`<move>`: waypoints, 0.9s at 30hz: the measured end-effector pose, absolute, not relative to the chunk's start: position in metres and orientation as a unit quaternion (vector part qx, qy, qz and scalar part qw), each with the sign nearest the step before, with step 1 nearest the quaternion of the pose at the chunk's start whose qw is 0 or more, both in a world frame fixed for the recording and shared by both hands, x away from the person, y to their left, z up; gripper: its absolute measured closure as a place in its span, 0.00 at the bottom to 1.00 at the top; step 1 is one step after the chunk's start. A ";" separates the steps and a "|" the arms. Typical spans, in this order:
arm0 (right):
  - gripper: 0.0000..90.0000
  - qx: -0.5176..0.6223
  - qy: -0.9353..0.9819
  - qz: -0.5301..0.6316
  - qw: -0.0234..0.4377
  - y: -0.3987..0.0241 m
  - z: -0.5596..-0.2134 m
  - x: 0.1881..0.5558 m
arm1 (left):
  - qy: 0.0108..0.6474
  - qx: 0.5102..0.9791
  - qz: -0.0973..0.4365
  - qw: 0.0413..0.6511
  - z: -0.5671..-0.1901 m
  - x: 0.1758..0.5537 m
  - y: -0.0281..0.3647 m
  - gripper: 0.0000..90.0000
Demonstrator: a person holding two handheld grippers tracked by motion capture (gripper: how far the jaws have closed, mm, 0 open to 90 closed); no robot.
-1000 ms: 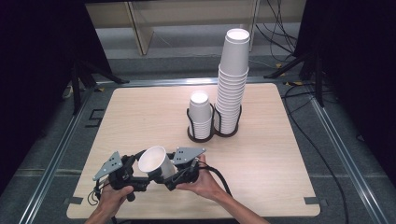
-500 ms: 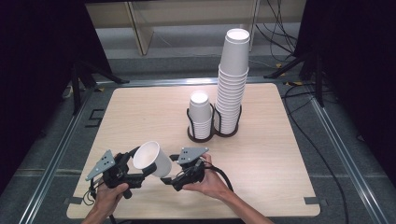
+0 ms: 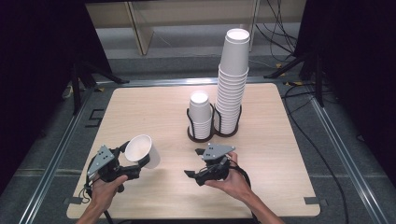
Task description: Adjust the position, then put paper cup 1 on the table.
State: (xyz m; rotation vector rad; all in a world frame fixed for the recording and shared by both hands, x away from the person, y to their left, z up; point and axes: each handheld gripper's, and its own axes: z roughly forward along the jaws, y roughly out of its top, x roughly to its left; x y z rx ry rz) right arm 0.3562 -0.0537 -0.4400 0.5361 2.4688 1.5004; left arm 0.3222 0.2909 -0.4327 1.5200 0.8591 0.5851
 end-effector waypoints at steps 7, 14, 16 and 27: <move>0.20 0.203 0.841 0.489 0.110 -0.078 -0.443 0.346 | 0.383 0.662 0.286 0.577 -0.432 0.346 0.297 0.11; 0.20 0.217 0.840 0.485 0.114 -0.094 -0.446 0.340 | 0.407 0.656 0.298 0.562 -0.433 0.374 0.304 0.10; 0.20 0.221 0.839 0.484 0.112 -0.099 -0.446 0.338 | 0.414 0.653 0.302 0.557 -0.434 0.382 0.306 0.10; 0.20 0.227 0.848 0.465 0.112 -0.108 -0.452 0.330 | 0.441 0.650 0.315 0.533 -0.448 0.427 0.305 0.10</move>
